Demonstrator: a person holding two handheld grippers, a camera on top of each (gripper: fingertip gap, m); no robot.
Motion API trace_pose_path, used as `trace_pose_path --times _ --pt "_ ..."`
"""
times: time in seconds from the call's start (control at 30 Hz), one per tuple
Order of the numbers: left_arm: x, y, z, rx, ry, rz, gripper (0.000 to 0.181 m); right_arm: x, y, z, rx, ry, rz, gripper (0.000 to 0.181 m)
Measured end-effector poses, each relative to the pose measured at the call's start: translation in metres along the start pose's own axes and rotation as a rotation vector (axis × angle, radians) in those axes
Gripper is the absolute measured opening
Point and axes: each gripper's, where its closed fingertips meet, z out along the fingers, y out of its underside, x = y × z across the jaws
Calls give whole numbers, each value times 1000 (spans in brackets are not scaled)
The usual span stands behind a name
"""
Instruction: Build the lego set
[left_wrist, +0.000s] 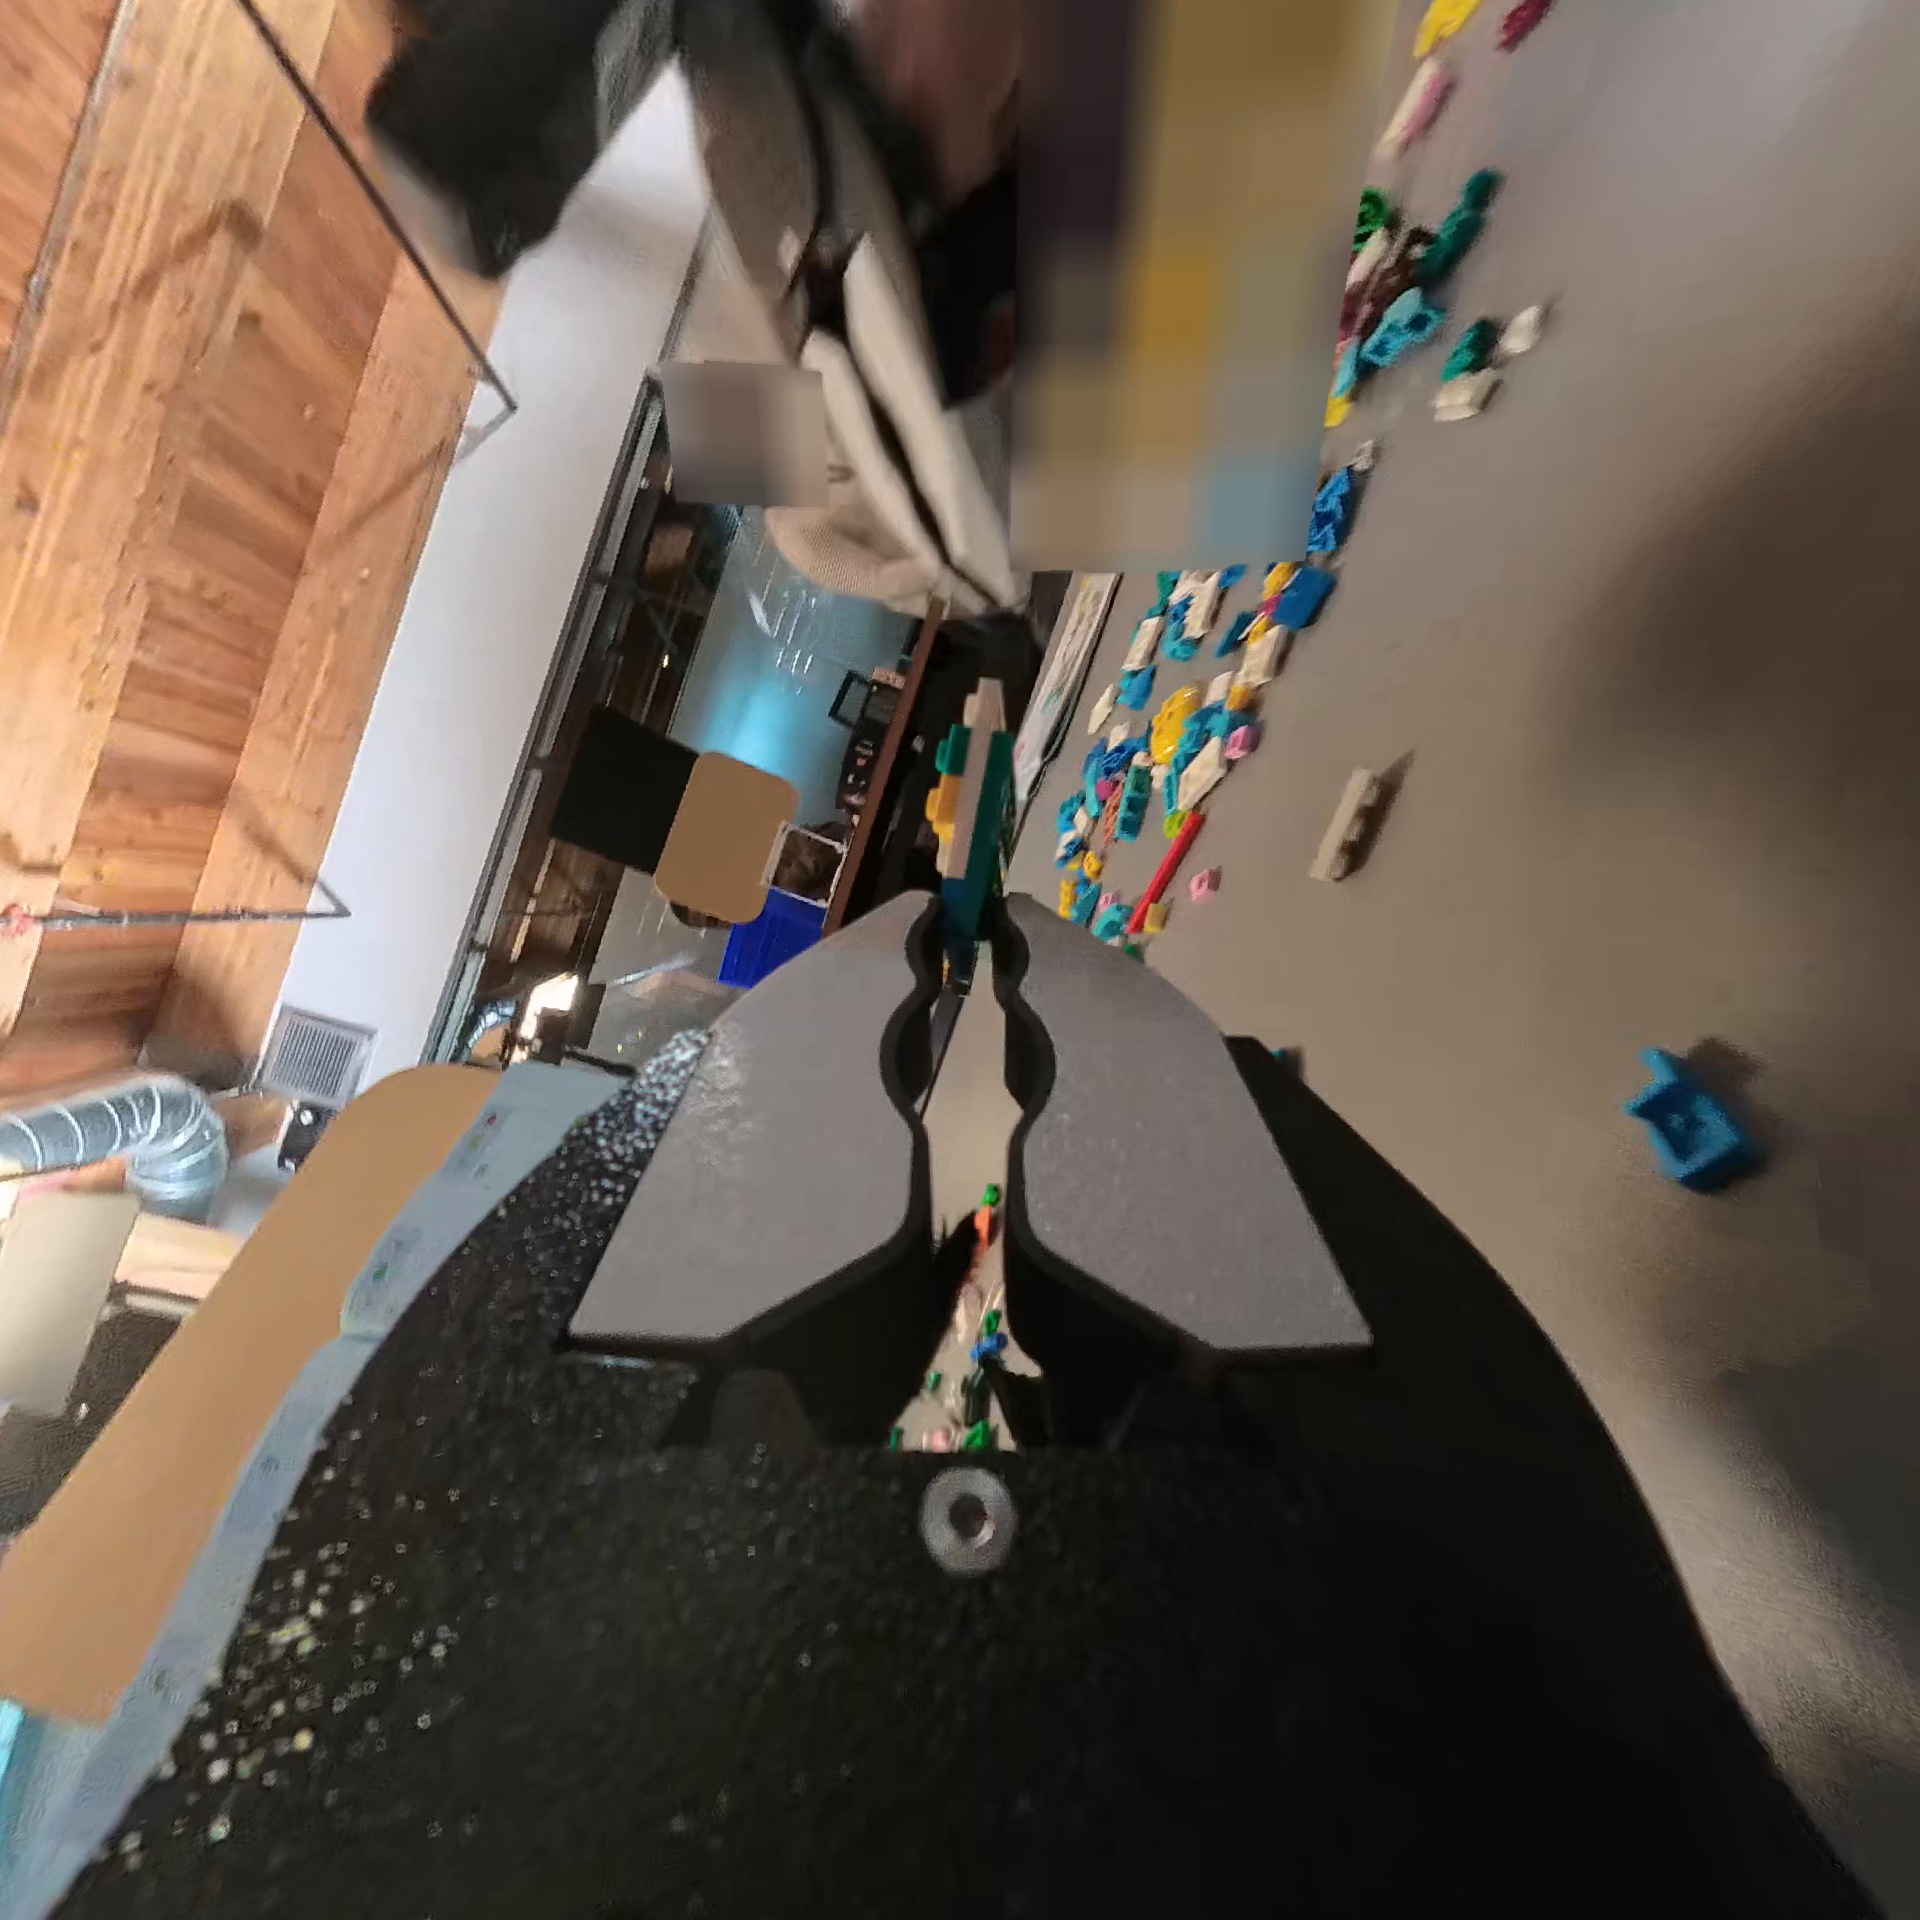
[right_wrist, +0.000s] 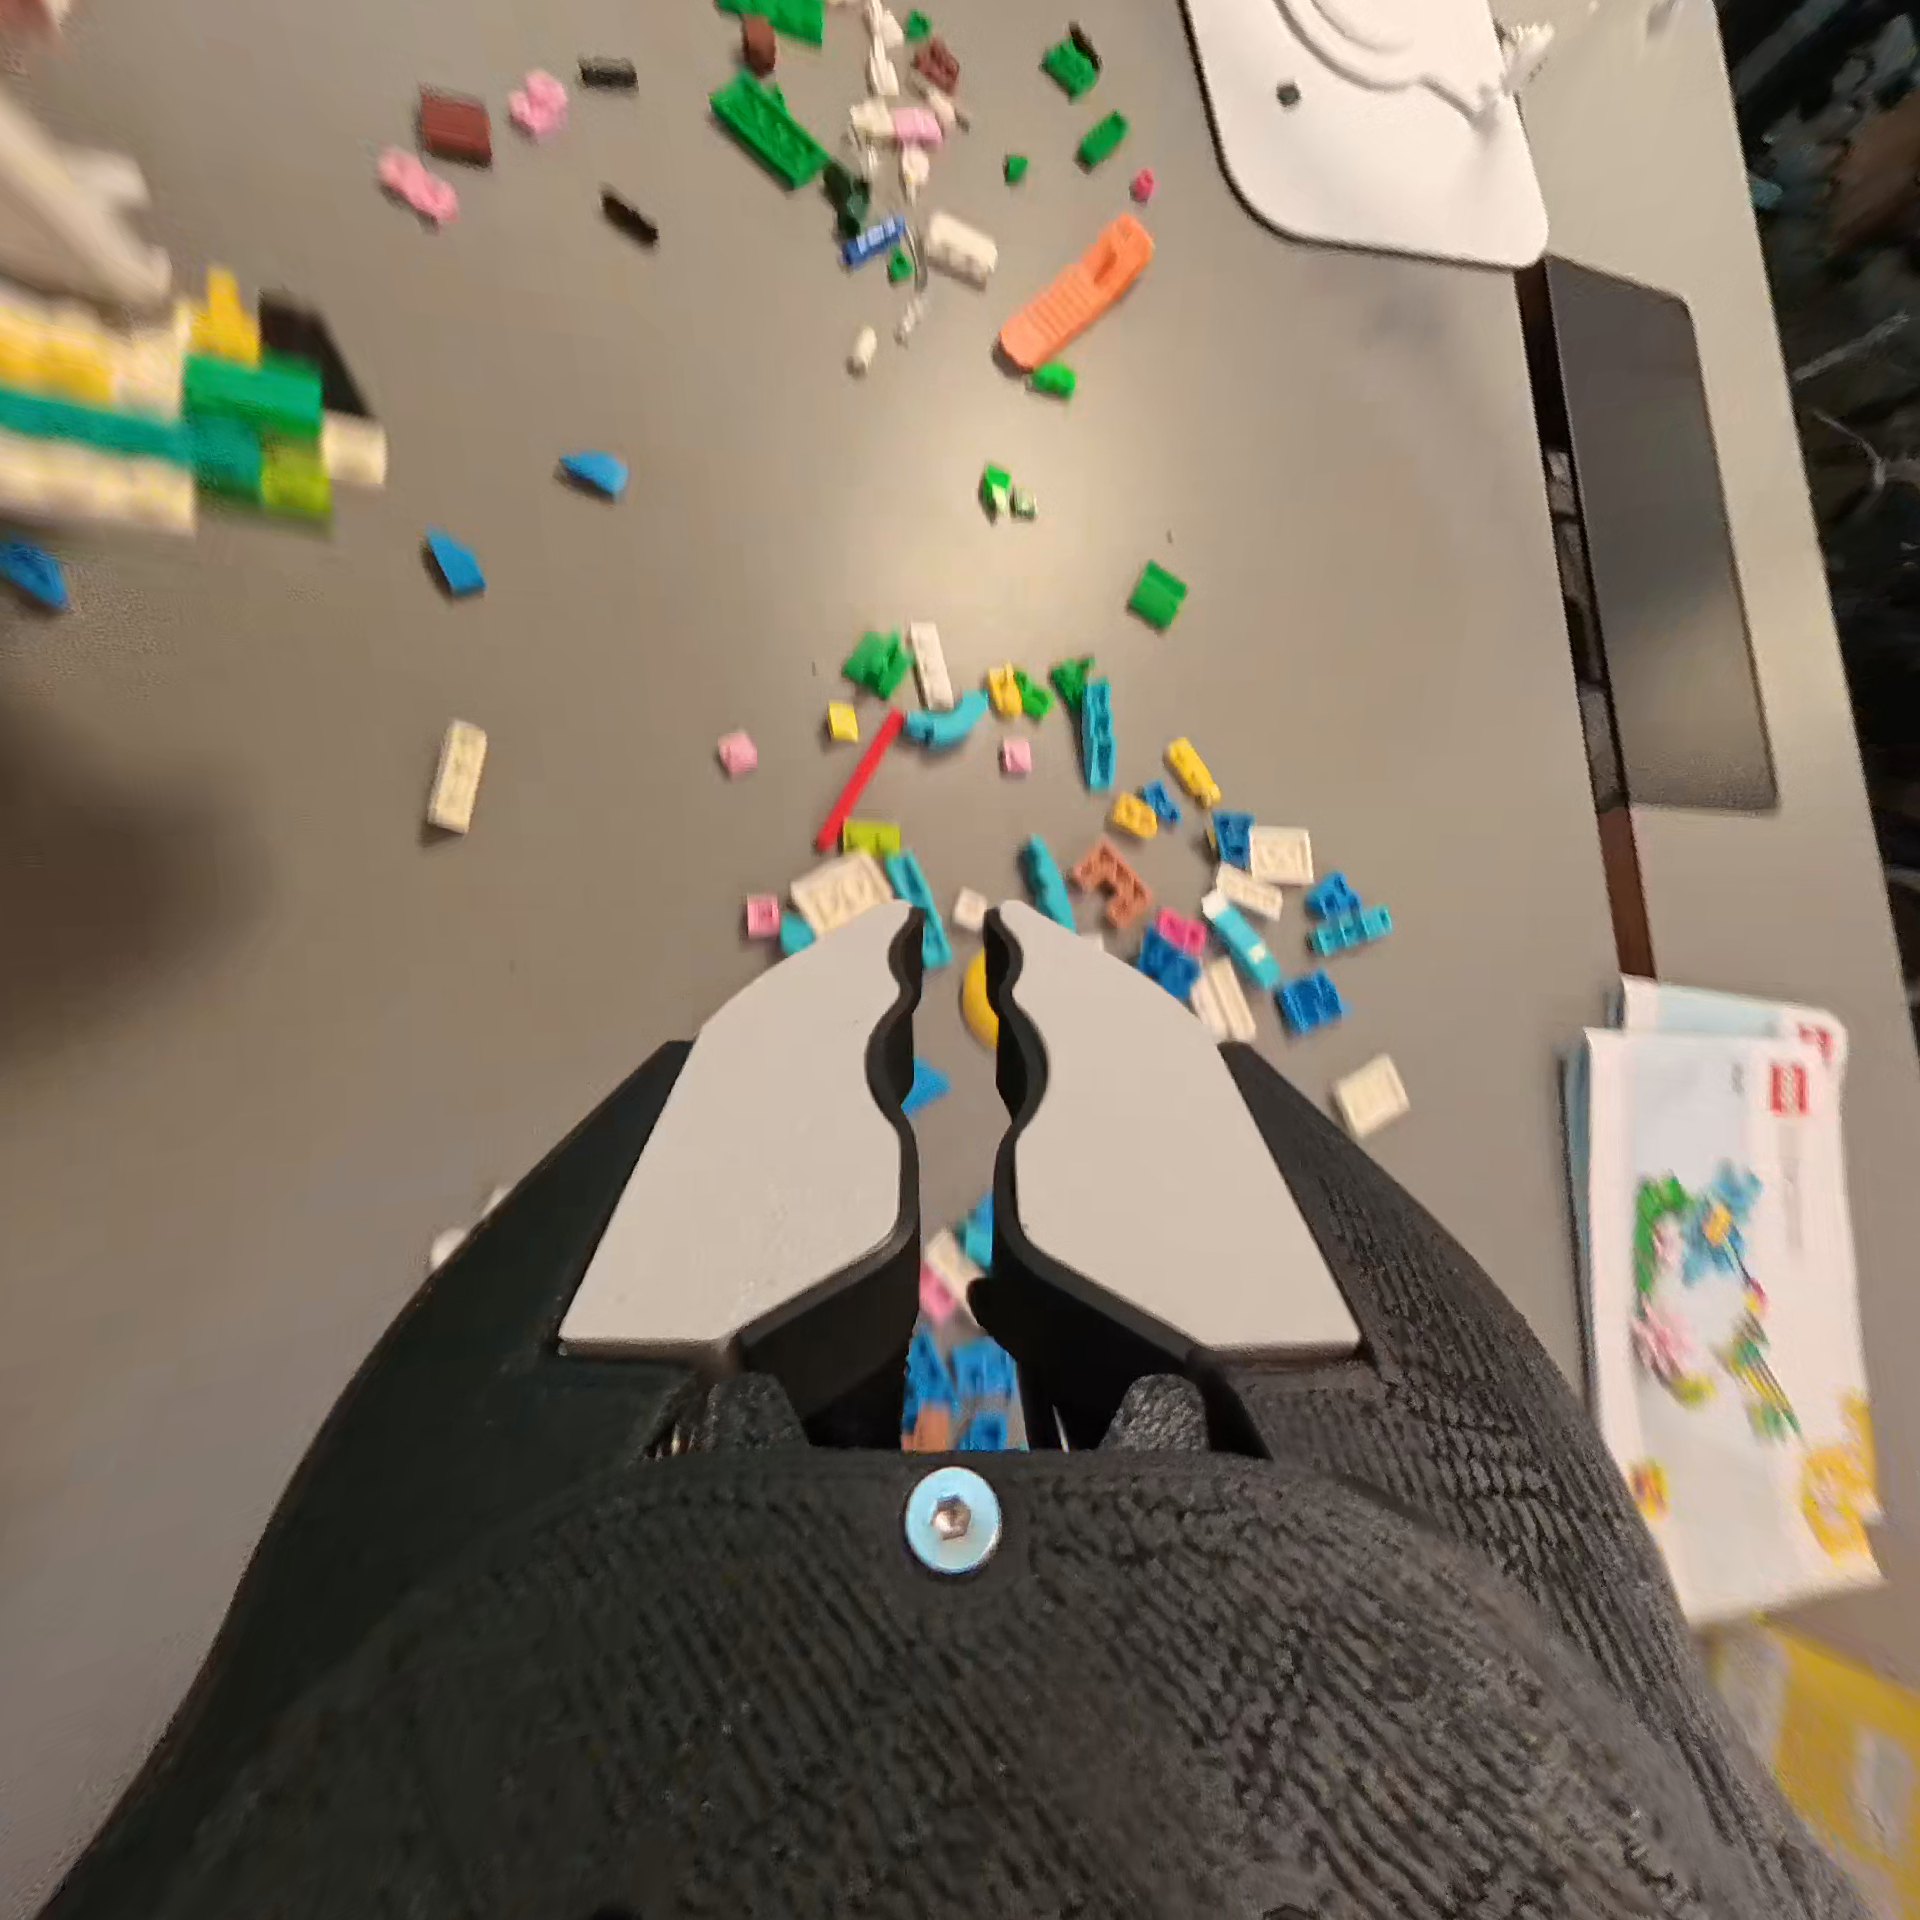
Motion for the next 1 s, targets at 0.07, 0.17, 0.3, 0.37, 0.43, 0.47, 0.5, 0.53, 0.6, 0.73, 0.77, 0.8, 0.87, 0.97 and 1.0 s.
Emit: trace_pose_path --times 0.07,0.17,0.3,0.37,0.43,0.47,0.5,0.53,0.6,0.73,0.77,0.8,0.87,0.97,1.0 --pt "-5 6 0 -17 -12 -43 8 -4 25 -20 -39 50 -3 10" --pt "-5 10 1 -27 -4 -68 8 -13 71 -50 -95 107 46 10" --pt "-1 13 5 -51 15 -63 8 -14 126 -85 -134 243 154 10" --pt "-1 17 6 -67 15 -74 8 -17 145 -96 -130 276 197 10" --pt "-1 21 8 -79 20 -101 8 -20 157 -101 -120 272 234 10" --pt "0 23 9 -81 30 -112 8 -22 162 -102 -122 263 246 10" --pt "3 23 10 -76 49 -117 8 -23 167 -103 -129 255 251 10" --pt "5 23 11 -77 58 -114 8 -24 171 -103 -137 250 250 10" --pt "6 22 12 -82 58 -88 8 -27 176 -102 -155 222 248 10" --pt "11 19 14 -72 76 -53 8 -30 189 -99 -224 197 259 10" --pt "11 18 15 -69 81 -54 8 -29 193 -100 -241 214 258 10" --pt "11 17 15 -67 82 -60 8 -28 195 -100 -245 238 253 10" --pt "10 14 14 -47 84 -94 8 -24 194 -102 -232 299 230 10" --pt "8 12 14 -29 85 -133 8 13 177 -116 -87 623 231 10" --pt "8 12 14 -29 87 -131 8 22 164 -120 32 728 255 10"
